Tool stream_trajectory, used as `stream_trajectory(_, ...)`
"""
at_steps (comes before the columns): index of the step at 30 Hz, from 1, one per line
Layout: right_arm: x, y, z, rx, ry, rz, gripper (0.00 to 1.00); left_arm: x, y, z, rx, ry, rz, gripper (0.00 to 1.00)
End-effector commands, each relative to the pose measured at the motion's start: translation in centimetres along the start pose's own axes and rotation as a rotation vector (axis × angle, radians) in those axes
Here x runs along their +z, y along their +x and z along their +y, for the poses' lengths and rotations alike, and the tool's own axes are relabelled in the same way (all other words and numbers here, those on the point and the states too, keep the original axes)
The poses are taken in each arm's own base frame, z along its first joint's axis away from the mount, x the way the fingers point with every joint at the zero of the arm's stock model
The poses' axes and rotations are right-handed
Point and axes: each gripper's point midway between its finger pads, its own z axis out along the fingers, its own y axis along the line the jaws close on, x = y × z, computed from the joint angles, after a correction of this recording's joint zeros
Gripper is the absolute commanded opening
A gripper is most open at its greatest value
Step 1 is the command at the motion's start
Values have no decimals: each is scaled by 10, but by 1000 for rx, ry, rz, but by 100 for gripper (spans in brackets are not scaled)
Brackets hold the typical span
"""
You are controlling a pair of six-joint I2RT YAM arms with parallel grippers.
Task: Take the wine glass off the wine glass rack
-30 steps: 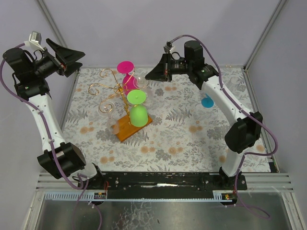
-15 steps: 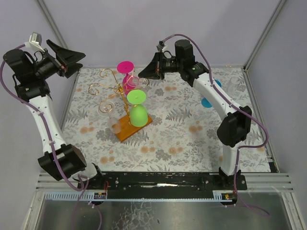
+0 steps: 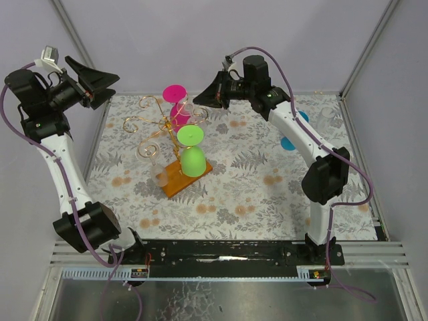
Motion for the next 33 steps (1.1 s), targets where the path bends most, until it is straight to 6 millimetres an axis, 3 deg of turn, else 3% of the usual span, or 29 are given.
stream_trajectory(1, -8, -20, 34, -70, -62, -93, 0, -4, 2, -6, 55, 15, 0, 100)
stream_trajectory(10, -20, -36, 29, -58, -13, -176, 0, -4, 2, -6, 54, 22, 8, 100)
stream_trajectory(24, -83, -58, 26, -64, 61, -329, 0, -4, -1, -15, 55, 48, 14, 100)
stream_trajectory(33, -115, -52, 26, -84, 71, -360, 0, 8, 3, -50, 80, 110, 58, 100)
